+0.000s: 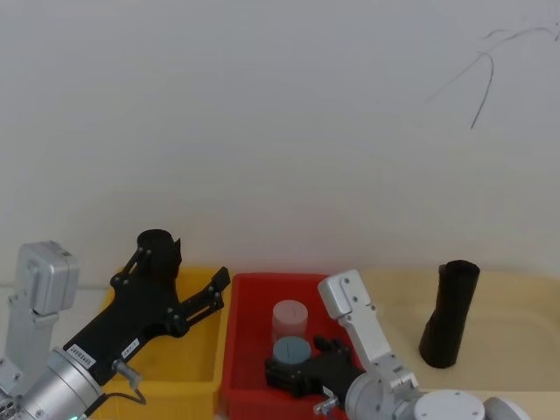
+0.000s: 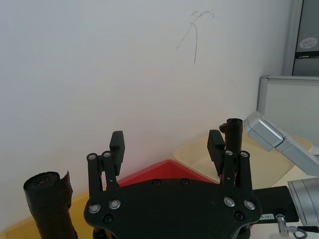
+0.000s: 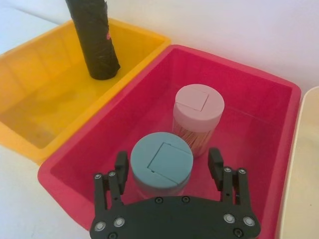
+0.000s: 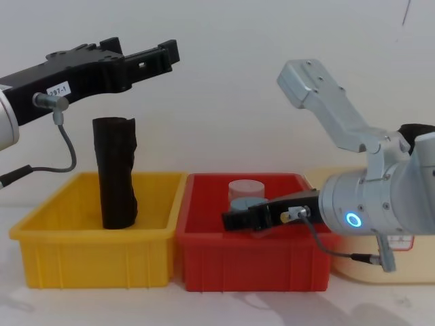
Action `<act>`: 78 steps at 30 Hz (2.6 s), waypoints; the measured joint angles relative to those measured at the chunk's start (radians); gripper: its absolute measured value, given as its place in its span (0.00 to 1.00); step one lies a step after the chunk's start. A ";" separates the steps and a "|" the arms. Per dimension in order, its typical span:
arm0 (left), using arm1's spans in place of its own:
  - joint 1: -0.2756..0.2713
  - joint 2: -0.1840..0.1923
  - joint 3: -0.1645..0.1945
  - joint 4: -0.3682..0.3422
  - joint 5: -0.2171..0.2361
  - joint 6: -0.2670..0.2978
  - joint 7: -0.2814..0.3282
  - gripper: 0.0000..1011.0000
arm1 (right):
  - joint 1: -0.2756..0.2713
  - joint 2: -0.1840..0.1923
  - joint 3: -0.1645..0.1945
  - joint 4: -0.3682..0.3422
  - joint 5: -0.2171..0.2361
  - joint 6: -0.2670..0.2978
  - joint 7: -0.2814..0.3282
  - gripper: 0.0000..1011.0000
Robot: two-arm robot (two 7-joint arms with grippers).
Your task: Pick up the garbage bag with the one hand and transfer it to the other hand.
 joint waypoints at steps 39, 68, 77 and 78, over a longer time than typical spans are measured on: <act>0.000 0.000 0.000 0.000 0.000 0.000 0.000 0.99 | -0.035 -0.005 0.083 -0.083 0.019 -0.043 0.001 0.66; 0.000 0.000 0.000 0.000 0.000 0.000 0.000 0.99 | -0.085 0.031 0.204 -0.169 0.047 -0.164 -0.080 0.66; 0.000 0.000 0.000 0.000 0.000 0.000 0.000 0.99 | -0.069 0.029 0.216 -0.099 -0.001 -0.193 -0.148 0.66; 0.000 0.000 0.000 0.000 0.000 0.000 0.000 0.99 | -0.069 0.029 0.216 -0.099 -0.001 -0.193 -0.148 0.66</act>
